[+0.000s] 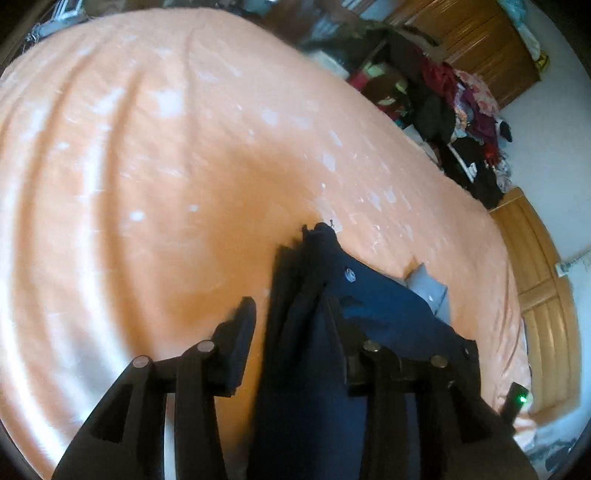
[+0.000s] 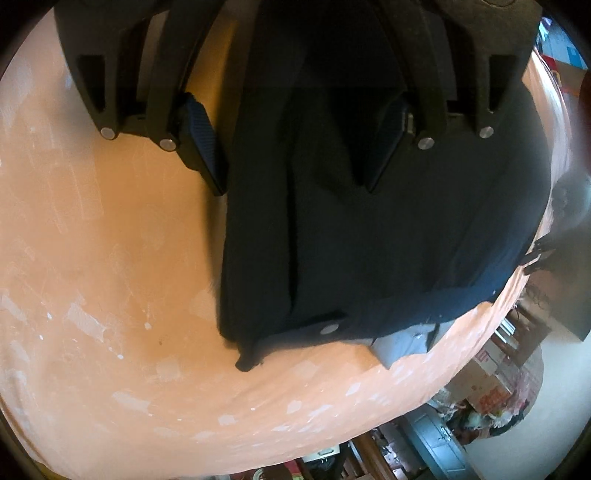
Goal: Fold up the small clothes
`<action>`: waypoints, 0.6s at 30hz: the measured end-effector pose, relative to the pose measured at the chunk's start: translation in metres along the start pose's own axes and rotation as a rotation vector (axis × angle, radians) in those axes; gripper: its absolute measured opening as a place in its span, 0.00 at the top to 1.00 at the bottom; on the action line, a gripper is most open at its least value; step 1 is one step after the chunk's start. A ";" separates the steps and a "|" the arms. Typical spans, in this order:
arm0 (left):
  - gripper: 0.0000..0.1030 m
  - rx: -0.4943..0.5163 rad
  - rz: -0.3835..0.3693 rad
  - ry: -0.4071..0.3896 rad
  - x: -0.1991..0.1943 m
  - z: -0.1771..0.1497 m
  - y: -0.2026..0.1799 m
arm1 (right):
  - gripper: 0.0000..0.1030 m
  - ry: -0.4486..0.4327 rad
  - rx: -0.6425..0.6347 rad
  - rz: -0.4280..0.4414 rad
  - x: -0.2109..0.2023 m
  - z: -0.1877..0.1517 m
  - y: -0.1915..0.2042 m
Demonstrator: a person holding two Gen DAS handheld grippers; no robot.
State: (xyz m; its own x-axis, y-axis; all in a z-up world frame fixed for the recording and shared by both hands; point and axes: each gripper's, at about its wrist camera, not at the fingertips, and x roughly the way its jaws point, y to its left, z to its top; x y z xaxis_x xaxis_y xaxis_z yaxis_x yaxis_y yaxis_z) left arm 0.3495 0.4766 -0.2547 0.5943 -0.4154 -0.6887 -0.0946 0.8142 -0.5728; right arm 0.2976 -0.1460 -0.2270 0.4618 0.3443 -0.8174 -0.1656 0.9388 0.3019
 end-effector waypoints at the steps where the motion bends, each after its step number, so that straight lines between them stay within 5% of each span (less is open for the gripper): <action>1: 0.63 0.031 -0.004 0.008 -0.009 -0.007 0.000 | 0.27 0.000 0.001 -0.002 -0.001 -0.002 0.001; 5: 0.62 0.152 -0.072 0.109 -0.038 -0.059 -0.003 | 0.25 -0.016 0.043 0.005 -0.012 -0.023 0.003; 8: 0.59 0.264 0.041 0.251 -0.032 -0.108 0.007 | 0.25 -0.029 0.057 -0.008 -0.020 -0.037 0.006; 13: 0.61 0.125 0.053 0.092 -0.103 -0.118 0.041 | 0.25 -0.043 0.009 -0.081 -0.045 -0.055 0.030; 18: 0.63 -0.076 -0.227 0.105 -0.113 -0.142 0.052 | 0.19 -0.095 0.036 -0.063 -0.053 -0.086 0.054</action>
State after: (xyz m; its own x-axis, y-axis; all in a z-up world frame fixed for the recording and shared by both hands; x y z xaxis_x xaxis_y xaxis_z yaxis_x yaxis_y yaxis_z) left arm 0.1641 0.5083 -0.2697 0.5212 -0.6269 -0.5791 -0.0304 0.6645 -0.7467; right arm 0.1888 -0.1129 -0.2092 0.5509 0.2814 -0.7857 -0.1028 0.9572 0.2707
